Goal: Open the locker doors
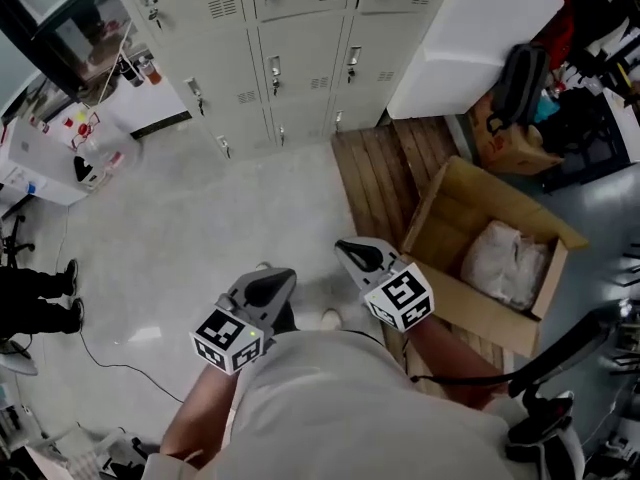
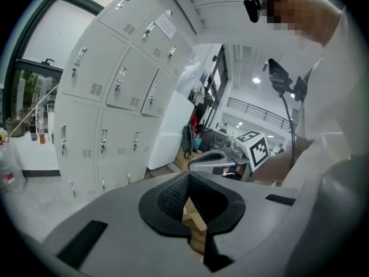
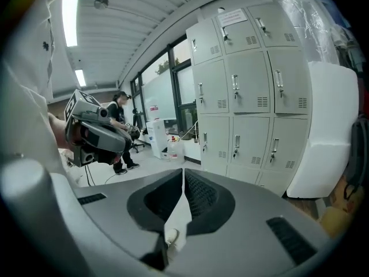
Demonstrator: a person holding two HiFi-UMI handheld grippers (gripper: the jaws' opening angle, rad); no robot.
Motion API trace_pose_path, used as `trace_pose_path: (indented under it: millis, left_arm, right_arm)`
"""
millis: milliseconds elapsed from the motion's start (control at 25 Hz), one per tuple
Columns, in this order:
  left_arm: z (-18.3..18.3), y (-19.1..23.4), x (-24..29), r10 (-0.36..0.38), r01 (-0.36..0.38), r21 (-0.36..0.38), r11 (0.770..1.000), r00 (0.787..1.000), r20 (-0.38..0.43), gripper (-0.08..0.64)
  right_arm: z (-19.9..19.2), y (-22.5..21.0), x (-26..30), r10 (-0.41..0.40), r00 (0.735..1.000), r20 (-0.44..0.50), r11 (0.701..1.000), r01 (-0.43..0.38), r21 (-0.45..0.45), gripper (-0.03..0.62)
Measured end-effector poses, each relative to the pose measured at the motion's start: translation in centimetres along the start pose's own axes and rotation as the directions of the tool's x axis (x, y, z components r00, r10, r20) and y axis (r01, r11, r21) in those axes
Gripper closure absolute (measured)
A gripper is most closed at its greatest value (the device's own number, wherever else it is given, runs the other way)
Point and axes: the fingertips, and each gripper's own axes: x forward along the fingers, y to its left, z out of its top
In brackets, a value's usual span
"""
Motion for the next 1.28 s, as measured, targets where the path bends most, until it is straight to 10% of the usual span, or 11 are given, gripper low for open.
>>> trace_pose_path:
  millis: [640, 1280]
  left_arm:
    - [5.2, 19.6, -5.8, -0.002, 0.002, -0.040, 0.999, 1.000, 0.008, 0.549]
    - [12.0, 30.7, 2.2, 0.141, -0.144, -0.130, 0.981, 0.989, -0.030, 0.549]
  right_arm:
    - [9.4, -6.2, 20.7, -0.149, 0.989, -0.014, 0.989, 0.149, 0.007, 0.571]
    - [11.4, -28.6, 39.4, -0.167, 0.985, -0.044, 0.985, 0.169, 0.043, 0.508]
